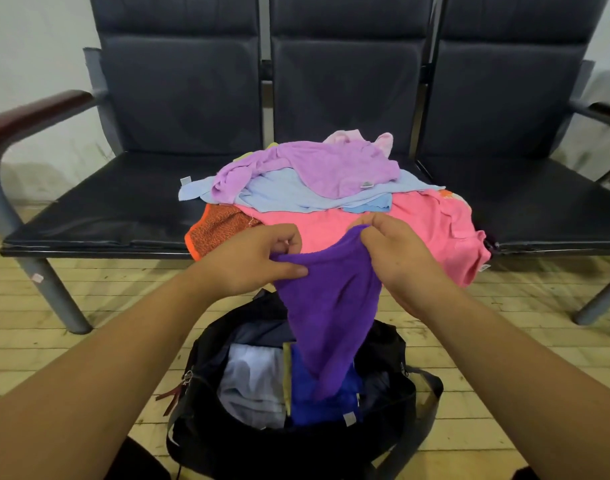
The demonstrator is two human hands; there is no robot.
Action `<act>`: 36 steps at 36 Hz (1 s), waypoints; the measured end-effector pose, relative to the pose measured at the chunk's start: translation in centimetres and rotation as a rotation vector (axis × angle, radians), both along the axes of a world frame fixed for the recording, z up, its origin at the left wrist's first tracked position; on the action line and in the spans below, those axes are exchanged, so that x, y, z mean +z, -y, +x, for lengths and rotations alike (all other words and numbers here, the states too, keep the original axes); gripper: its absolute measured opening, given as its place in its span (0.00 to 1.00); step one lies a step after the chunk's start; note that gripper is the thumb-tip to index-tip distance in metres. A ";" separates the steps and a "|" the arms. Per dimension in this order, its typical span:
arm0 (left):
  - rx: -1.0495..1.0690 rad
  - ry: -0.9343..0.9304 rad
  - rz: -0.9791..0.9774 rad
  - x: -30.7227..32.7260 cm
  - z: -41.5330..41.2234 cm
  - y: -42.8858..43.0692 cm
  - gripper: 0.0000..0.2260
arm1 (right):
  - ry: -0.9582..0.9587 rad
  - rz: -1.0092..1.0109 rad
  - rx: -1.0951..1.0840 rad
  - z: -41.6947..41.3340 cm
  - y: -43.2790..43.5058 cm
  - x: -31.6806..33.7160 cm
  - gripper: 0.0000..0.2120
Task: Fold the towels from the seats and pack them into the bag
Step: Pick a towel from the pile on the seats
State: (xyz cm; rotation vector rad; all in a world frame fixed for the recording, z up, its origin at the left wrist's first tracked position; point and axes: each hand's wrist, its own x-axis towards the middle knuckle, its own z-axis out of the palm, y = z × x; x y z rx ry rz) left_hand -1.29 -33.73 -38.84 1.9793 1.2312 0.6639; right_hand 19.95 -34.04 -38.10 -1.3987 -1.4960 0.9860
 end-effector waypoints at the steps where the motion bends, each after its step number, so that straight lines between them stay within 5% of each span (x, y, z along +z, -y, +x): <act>1: 0.024 0.041 -0.003 0.1 0.0 0.0 0.11 | 0.023 0.007 -0.008 0.0 -0.1 -0.1 0.10; 6: 0.128 0.249 0.004 1.2 0.0 0.2 0.06 | 0.149 0.108 0.037 -0.1 -0.5 0.0 0.11; 18: 0.156 0.256 0.052 2.3 -1.5 0.7 0.05 | 0.117 0.201 -0.005 1.9 -1.2 0.1 0.16; 31: 0.161 -0.066 0.075 2.1 -2.6 0.2 0.05 | 0.150 0.319 0.055 2.8 -1.2 1.0 0.19; 34: 0.225 0.048 0.063 2.0 -2.1 0.1 0.07 | 0.064 0.297 0.043 2.5 -1.2 1.0 0.19; 36: 0.257 0.304 0.009 2.0 -1.3 0.2 0.07 | -0.094 0.221 0.057 2.3 -1.0 1.2 0.16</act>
